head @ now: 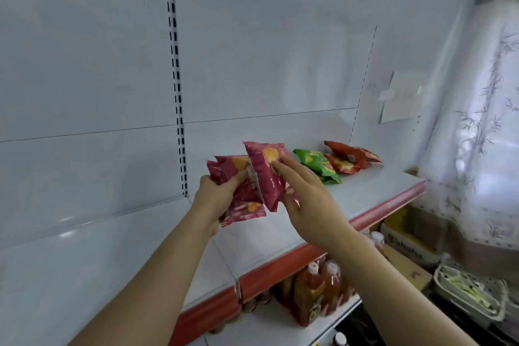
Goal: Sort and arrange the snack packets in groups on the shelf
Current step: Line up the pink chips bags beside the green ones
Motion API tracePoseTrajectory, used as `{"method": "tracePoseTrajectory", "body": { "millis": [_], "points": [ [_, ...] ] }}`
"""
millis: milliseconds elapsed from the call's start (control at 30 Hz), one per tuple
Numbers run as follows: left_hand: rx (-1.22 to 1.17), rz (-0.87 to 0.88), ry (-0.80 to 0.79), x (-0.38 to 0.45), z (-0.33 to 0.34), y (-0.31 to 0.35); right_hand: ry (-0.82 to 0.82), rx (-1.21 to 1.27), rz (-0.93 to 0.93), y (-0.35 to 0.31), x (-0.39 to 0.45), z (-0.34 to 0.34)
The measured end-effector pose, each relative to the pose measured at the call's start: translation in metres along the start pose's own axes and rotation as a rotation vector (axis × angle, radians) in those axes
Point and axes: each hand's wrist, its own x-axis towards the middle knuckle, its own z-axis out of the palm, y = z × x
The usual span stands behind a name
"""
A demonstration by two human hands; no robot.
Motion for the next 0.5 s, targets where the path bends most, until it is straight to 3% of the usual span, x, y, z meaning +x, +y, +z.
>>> {"method": "tracePoseTrajectory", "body": {
  "millis": [200,367,433,500],
  "points": [
    [-0.048,0.009,-0.007,0.077,0.033,-0.016,-0.081,0.055,-0.009,0.062,0.044,0.024],
    [-0.041,0.083,-0.043,0.106,0.058,-0.027,0.023,0.035,-0.031,0.106,0.074,0.048],
    [0.023,0.130,-0.052,0.114,0.064,-0.031,0.045,0.024,-0.055,0.123,0.084,0.057],
    [0.244,0.155,-0.009,0.121,0.069,-0.029,0.064,0.027,-0.053,0.136,0.094,0.062]
  ]
}}
